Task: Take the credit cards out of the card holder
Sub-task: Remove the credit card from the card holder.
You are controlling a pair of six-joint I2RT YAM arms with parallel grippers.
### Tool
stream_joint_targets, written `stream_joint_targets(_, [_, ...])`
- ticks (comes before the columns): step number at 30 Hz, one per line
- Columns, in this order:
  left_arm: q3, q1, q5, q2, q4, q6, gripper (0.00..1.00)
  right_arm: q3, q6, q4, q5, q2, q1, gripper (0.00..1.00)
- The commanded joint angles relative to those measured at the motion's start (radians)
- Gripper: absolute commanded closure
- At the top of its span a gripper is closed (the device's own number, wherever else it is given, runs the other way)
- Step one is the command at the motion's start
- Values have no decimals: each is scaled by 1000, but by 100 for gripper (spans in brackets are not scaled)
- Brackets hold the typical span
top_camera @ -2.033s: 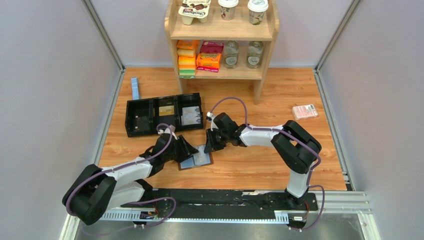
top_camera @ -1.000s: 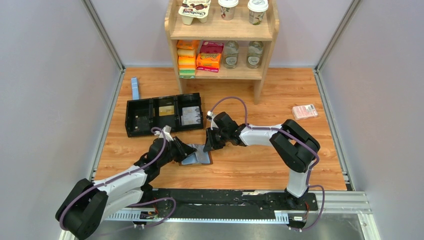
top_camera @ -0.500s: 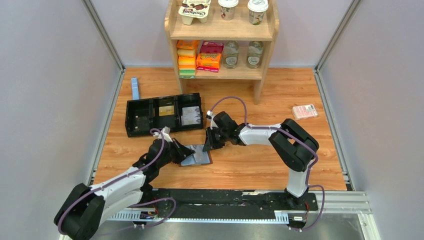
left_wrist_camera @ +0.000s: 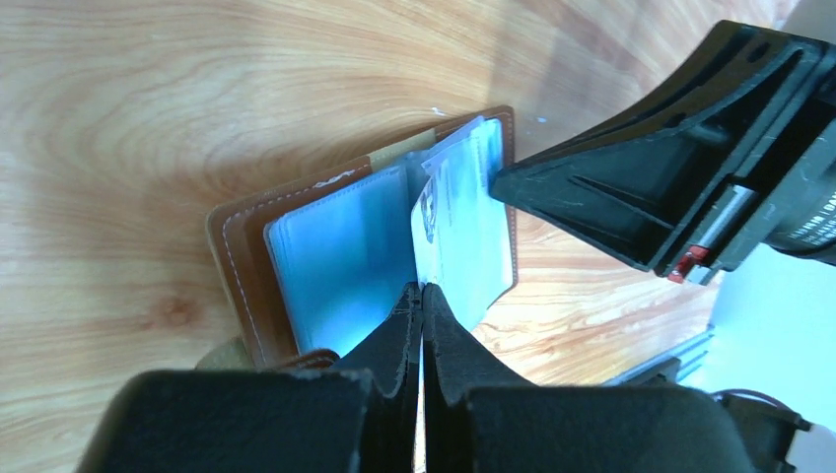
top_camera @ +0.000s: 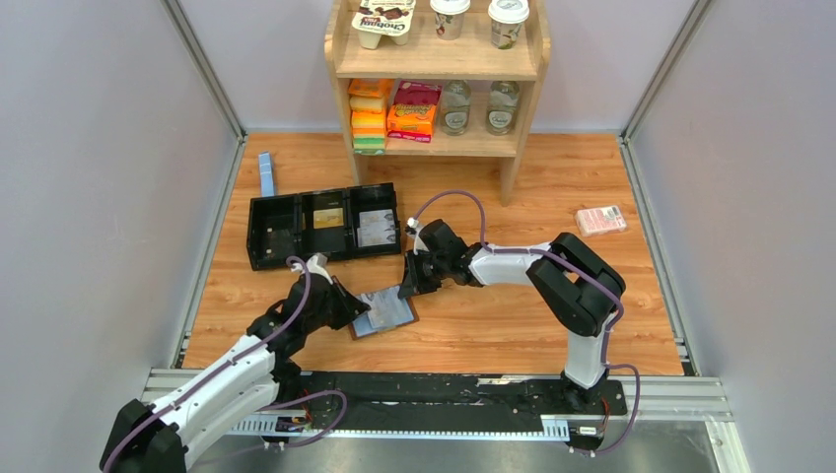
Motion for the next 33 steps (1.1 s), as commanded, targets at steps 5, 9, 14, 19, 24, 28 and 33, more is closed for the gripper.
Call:
stream_joint_targets(5, [130,-4,-137,42,-299,158,100,-23,-52,-121,114,59,0,86])
stream_joint_targets(9, [181,-4,-164,62,-343,217,100,-16,-63,-129,113,47,-1,86])
stream_joint_targets(14, [268,-4,-190,56,-426,316,100,-16,-76,-132,116,14,-1,85])
stream_joint_targets(19, [339,-4,-204,47,-487,411,100,-3,-95,-154,120,-32,0,83])
stream_joint_targets(24, [435,-4,-115,38,-498,563,100,-9,-159,-141,107,-154,-1,72])
stream_joint_targets(28, [507,-4,28,19,-477,732,100,-22,-242,-111,72,-301,-1,55])
stream_joint_targets(33, [610,-4,307,18,-477,954,100,-56,-374,-60,-5,-498,2,39])
